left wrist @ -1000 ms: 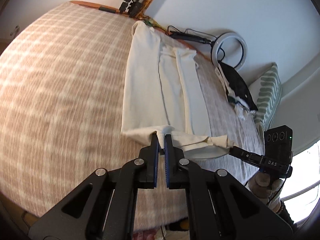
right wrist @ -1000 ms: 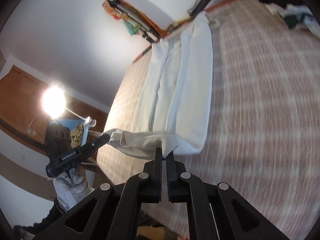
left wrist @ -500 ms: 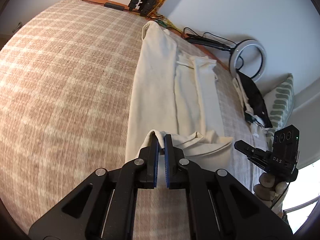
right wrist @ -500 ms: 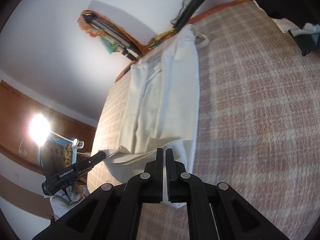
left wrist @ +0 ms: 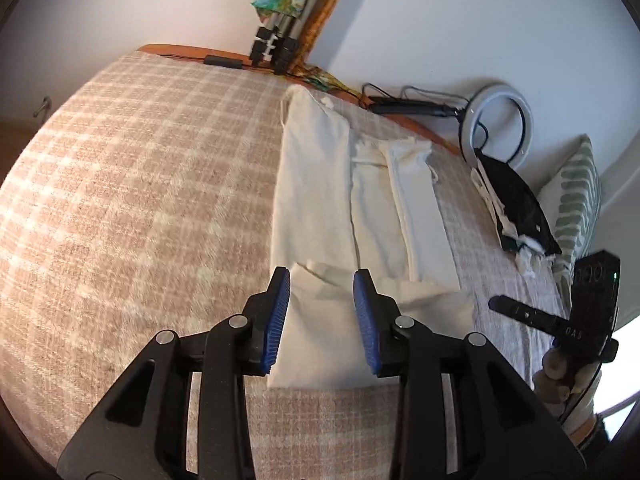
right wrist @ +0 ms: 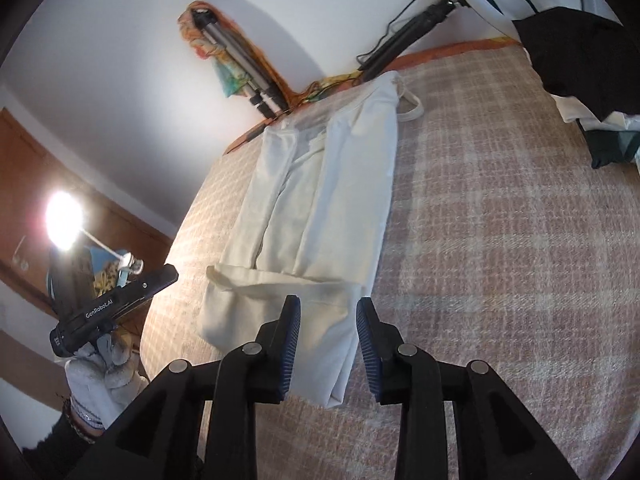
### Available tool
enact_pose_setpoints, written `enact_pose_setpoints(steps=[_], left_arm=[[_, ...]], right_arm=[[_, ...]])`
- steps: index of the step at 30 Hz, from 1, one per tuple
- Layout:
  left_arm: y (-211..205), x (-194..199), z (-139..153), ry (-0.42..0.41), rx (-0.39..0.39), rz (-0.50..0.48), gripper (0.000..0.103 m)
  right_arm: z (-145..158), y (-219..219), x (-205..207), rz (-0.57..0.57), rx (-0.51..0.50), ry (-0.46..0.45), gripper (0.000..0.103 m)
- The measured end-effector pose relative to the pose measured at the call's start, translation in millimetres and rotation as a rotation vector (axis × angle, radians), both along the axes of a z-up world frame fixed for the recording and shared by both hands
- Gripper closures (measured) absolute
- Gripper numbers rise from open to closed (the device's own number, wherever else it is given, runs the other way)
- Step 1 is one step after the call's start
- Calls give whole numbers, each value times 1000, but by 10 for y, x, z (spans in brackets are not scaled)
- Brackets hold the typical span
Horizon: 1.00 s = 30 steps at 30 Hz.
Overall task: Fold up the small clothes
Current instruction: 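Open both grippers and move them to the strap end of the top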
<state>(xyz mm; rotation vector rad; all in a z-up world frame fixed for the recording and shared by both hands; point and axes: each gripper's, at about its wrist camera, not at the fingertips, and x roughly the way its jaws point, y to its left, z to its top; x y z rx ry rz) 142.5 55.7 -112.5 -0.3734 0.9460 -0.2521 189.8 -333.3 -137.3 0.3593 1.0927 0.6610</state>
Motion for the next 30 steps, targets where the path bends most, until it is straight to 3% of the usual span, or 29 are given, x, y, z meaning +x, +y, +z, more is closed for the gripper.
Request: enact_pose_setpoints(steps=[8, 14, 19, 23, 25, 30], left_arm=[[-352, -23, -285, 78, 39, -115, 71], [-272, 184, -420, 94, 99, -10, 71], [-219, 253, -429, 65, 204, 27, 71], [-152, 309, -431, 56, 229, 44, 71], [-108, 321, -397, 54, 211, 55, 71], [-127, 303, -250, 16, 187, 43, 71]], right_arm=[[-194, 383, 50, 72, -143, -7, 80], [-167, 623, 170, 79, -213, -59, 81], [-117, 684, 160, 62, -302, -81, 84], [-102, 634, 88, 13, -465, -124, 82], [-97, 523, 97, -17, -438, -102, 82], [76, 105, 111, -89, -200, -75, 77]])
